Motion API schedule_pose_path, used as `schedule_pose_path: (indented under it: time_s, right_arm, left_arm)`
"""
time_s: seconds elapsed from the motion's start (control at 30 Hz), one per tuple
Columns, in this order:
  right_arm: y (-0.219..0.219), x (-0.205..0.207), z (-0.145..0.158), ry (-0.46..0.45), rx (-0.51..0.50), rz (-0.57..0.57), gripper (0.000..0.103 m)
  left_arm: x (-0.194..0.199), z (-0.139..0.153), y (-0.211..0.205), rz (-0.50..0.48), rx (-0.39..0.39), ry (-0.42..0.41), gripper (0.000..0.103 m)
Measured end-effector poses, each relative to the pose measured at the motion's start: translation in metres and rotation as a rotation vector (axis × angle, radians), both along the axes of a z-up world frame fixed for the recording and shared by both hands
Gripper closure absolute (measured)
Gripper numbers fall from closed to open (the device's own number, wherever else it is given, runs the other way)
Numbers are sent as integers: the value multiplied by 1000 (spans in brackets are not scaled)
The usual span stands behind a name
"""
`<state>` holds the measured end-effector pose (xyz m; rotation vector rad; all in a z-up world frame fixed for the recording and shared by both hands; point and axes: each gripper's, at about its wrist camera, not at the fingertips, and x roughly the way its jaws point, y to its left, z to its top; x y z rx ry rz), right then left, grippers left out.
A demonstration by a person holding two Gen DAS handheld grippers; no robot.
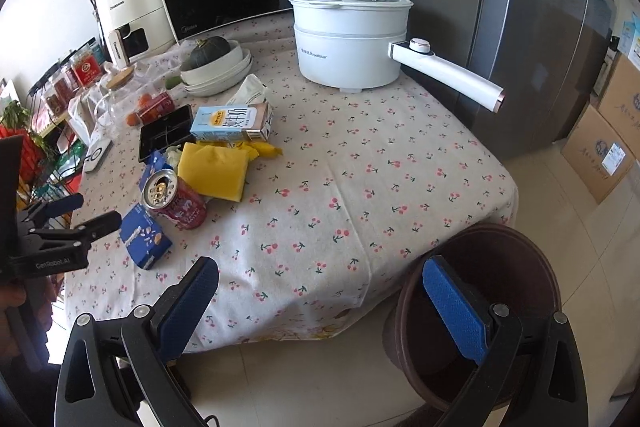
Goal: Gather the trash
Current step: 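Reach the left tool to the red can and grasp it, then grasp the yellow sponge with the right tool while the left tool holds the can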
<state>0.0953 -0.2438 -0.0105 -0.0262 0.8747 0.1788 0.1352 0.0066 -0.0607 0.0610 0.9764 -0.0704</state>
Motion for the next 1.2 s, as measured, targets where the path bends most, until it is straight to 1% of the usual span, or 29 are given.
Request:
schedule_pose_path:
  time_s: [0.03,0.07,0.17,0.23,0.33,0.37,0.47,0.53,0.67,0.77,0.87,1.0,1.1,1.2]
  right_arm:
    - [-4,4,2,-3,12,-9,0]
    - [-8,6,3,-5,21,-20,0]
    - [-17,12,3,10,23,-50,0]
    - [-22,17,-1,27,20,-63,0]
    - [-29,21,-5,42,12,-86,0]
    - [-31,22,-6,44,9,-94,0]
    - [-33,25,-8,48,2,-115,0]
    - [-33,27,-8,53,8,-119,0]
    - [-20,37,-7,62,29,-116,0]
    - [-1,49,-9,69,55,-112,0]
    - [25,61,-14,85,83,-84,0]
    - [65,76,-31,124,102,-25,0]
    - [94,88,-46,144,112,2,0]
    - [121,101,-57,141,124,10,0]
  left_arm:
    - [4,-6,-5,-8,-25,30,2]
    - [10,-9,-9,-11,-40,38,5]
    - [25,-16,-16,-8,-35,40,8]
    - [34,-21,-20,-1,-30,47,13]
    - [43,-27,-22,9,-40,59,27]
    - [44,-28,-22,10,-49,60,37]
    - [43,-21,-22,16,-77,47,45]
    - [39,-12,-21,3,-102,29,46]
    - [24,10,-15,-13,-111,-37,46]
    - [13,24,-1,-5,-107,-80,46]
    - [2,35,20,25,-103,-117,46]
    - [-10,40,51,73,-92,-143,46]
    - [-16,38,73,110,-108,-135,46]
    - [-19,36,90,140,-136,-126,46]
